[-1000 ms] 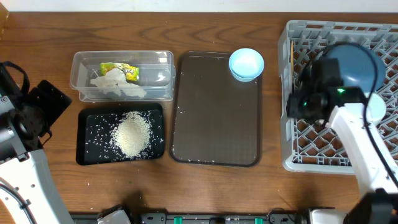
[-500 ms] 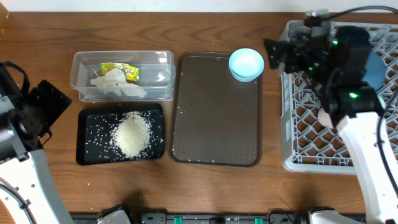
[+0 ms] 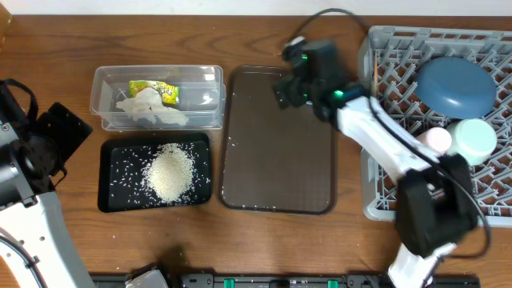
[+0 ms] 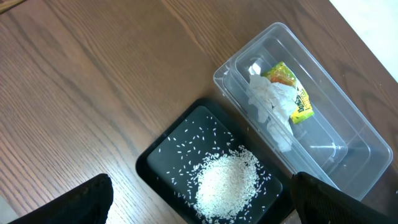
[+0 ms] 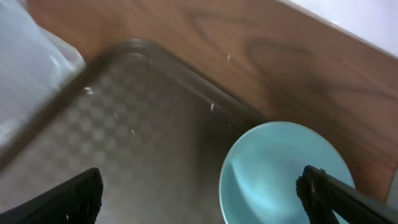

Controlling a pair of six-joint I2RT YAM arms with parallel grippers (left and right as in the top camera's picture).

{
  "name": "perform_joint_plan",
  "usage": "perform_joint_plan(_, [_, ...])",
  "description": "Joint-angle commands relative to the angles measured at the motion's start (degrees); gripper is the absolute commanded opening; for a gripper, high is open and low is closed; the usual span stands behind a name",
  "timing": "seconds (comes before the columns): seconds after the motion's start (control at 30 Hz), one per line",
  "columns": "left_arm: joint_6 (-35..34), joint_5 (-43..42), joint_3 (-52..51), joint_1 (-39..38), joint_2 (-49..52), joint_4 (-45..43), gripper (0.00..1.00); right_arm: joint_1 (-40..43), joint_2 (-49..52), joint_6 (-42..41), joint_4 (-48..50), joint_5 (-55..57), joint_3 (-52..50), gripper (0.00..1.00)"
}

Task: Sort waste into correct bins and load items into the dishwasher rack
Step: 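Lower the right gripper onto the light-blue saucer and grasp its rim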

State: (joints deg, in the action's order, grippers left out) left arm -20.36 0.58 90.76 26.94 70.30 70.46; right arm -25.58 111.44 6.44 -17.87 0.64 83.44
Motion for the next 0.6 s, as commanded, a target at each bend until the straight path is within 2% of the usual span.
perform_joint_plan(0.0, [0.2,0.5,0.4,0.3,0.1,0.0,0.93,-0.8,3.3,3.9,-3.2,6.8,7.4,0.99])
perform_joint_plan(0.3, [0.2,0.5,0.4,0.3,0.1,0.0,0.93,-0.7,7.8,2.8,-9.2,7.9,10.2,0.99])
perform_joint_plan(0.47, [0.2,0.5,0.4,0.3,0.1,0.0,0.93,-0.7,9.9,0.4,-11.3,7.8,10.2,0.91])
perform_joint_plan(0.5, [0.2,0.5,0.4,0.3,0.1,0.0,0.93,-0.7,10.6,0.2,-11.3,7.9,10.2,0.85])
perform_joint_plan(0.57, [0.2,0.5,0.4,0.3,0.1,0.0,0.93,-0.7,11.6,-1.3,-11.5,8.0,10.2,0.64])
